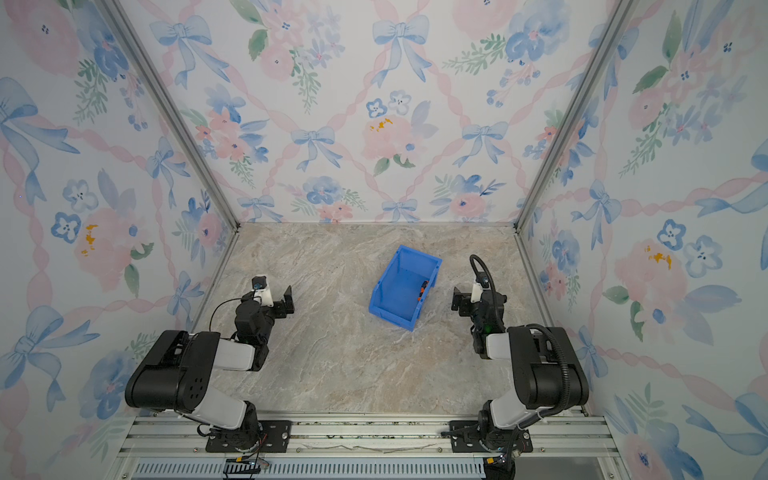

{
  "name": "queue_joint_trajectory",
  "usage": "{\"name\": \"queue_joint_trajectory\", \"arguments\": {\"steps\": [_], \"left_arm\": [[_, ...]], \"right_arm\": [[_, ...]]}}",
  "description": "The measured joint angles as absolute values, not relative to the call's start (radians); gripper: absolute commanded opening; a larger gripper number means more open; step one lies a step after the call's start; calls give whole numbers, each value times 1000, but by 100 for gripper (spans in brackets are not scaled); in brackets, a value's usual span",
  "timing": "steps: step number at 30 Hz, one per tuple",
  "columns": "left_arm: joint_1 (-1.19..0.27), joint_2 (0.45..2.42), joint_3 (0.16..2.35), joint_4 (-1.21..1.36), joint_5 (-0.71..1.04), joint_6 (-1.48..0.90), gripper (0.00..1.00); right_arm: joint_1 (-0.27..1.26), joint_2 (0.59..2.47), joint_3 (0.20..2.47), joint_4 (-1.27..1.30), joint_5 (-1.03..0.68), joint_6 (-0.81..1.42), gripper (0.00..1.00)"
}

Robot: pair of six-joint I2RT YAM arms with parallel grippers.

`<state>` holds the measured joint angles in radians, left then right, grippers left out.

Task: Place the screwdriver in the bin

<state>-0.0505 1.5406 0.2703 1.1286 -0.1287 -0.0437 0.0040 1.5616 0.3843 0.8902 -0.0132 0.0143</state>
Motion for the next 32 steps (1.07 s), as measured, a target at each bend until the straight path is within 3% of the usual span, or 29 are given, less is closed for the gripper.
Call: {"name": "queue_joint_trajectory", "arguments": {"steps": [32], "left_arm": [[-51, 1542, 262, 1146, -121, -33, 98]], "right_arm": [[14, 1562, 384, 890, 11, 13, 97]]}}
